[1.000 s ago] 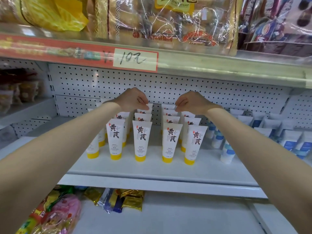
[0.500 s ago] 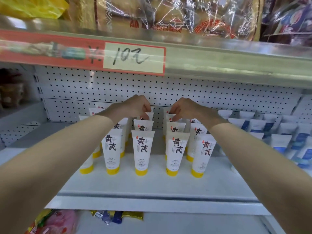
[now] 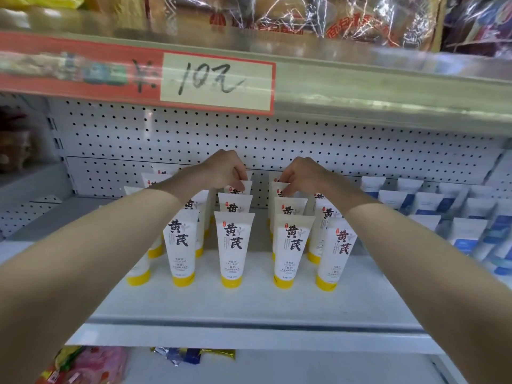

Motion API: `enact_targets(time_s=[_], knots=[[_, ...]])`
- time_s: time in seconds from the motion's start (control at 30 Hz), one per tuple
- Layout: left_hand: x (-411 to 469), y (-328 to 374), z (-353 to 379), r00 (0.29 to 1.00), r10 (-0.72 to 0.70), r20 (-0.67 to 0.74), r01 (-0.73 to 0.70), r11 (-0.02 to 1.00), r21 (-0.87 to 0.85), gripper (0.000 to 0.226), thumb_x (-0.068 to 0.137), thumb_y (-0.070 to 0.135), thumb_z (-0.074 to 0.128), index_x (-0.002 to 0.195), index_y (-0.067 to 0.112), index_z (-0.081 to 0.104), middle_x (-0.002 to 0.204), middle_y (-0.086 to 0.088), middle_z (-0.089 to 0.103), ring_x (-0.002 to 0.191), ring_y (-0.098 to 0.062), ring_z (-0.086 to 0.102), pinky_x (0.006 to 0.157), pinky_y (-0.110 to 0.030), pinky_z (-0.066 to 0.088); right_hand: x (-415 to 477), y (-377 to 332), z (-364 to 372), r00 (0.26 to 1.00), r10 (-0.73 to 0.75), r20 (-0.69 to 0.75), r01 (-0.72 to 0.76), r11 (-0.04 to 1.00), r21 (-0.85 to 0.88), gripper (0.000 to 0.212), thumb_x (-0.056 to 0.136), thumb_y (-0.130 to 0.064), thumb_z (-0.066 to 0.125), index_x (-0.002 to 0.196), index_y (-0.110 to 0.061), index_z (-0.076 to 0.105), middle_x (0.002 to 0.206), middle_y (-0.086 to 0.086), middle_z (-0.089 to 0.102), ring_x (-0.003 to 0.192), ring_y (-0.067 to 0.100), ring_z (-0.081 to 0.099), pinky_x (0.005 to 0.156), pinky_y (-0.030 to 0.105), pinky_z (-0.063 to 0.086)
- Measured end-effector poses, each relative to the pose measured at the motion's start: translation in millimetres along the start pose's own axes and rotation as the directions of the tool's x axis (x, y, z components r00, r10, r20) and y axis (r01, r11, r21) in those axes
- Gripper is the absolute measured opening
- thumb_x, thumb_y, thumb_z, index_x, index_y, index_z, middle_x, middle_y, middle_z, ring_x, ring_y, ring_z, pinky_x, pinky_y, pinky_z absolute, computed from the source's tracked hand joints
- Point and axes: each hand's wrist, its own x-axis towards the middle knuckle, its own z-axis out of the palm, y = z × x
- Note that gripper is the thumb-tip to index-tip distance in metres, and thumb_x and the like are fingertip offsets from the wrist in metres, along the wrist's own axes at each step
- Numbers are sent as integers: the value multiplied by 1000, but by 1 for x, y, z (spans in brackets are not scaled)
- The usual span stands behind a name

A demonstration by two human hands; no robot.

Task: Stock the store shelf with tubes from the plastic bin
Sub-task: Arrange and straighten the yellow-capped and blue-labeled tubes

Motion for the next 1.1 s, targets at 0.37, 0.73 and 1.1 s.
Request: enact_targets(time_s=[0.37,0.73,1.1], knots=[[0,3,2,1000,11,-5,-10,1000,12,26,75,9,76,100,3,71,99,-9,70,94,-19,64,78,-23,45,-1,2,2,1000,-16,-6,16,1000,20,28,72,-6,76,100,-10,72,86,1,65,89,19,63,79,26,45],[-7,6,-2,1000,-3,-5,3,999,-43,29,79,15,74,107,8,68,98,-2,67,90,-14,62,79,-21,42,-17,2,-7,997,-36,-72,43,993,108,30,77,-9,74,106,-8,69,104,7,68,98,20,64,82,24,46],[-39,69,1,990,127,-57,-134,977,-166,26,79,20,74,102,8,70,95,0,68,87,-8,63,83,-18,49,-87,29,-48,985,-20,-170,38,994,103,31,83,-22,70,110,-8,66,110,8,67,97,15,61,84,20,44]])
